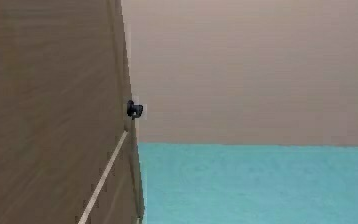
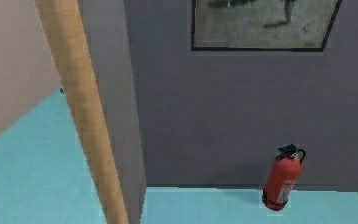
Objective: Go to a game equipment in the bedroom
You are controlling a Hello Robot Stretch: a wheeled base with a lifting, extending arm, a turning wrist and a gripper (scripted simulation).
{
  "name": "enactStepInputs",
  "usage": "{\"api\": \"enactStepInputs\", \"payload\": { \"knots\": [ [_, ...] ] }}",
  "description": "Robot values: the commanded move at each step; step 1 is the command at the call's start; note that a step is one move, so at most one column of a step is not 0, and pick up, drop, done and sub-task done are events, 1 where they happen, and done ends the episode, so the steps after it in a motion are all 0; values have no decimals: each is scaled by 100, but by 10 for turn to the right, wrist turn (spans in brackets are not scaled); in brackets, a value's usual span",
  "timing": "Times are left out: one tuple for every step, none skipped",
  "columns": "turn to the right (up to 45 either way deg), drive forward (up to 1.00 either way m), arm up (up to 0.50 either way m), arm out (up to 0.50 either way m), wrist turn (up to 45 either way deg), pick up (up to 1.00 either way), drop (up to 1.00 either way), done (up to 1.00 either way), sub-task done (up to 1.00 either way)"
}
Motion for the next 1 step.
{"api": "enactStepInputs", "payload": {
  "knots": [
    [60,0,0,0,0,0,0,0,0]
  ]
}}
